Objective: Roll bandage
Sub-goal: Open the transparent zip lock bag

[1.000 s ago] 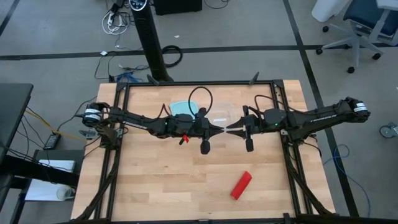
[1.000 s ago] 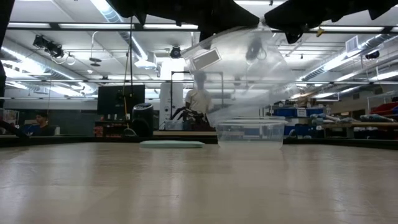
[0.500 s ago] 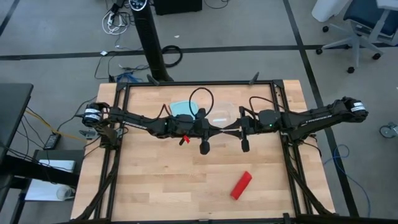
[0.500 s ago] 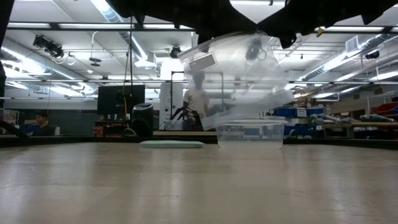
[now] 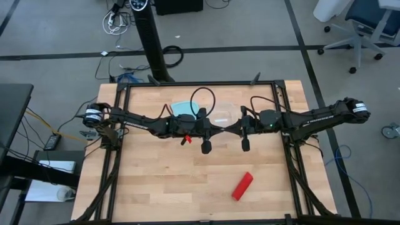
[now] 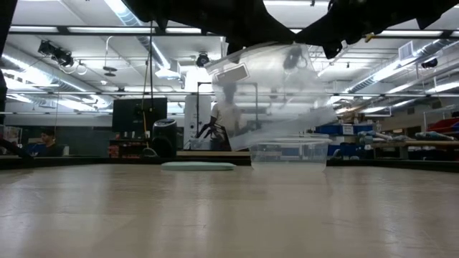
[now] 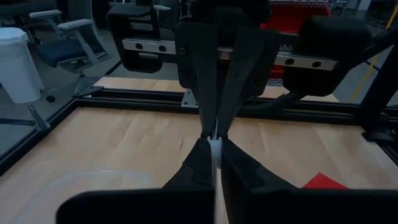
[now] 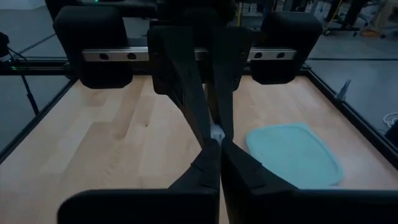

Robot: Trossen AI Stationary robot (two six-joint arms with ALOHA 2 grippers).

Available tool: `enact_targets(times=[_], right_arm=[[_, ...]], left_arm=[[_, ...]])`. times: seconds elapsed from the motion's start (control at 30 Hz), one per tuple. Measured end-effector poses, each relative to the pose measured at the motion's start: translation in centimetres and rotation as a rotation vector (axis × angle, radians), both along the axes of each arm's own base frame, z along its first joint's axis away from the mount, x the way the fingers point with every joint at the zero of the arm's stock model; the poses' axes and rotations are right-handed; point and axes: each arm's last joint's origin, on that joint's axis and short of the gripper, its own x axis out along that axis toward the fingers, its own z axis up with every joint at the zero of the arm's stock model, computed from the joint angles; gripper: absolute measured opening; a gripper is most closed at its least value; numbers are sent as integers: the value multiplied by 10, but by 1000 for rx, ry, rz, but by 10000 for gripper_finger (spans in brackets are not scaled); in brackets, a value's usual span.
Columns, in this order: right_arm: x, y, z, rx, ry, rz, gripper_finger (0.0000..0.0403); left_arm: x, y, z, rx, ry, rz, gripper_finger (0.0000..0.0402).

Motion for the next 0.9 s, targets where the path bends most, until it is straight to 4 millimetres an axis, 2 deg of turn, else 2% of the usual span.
enact_targets(times=[0.8,0.9], right_arm=[[-10,-1,-4,18,87,-14,1],[-13,-2,-1,16,77,-26,1]], left_arm=[[-7,0,-12,5,177,-7,4],[-12,-1,-20,3,263,-10,4]])
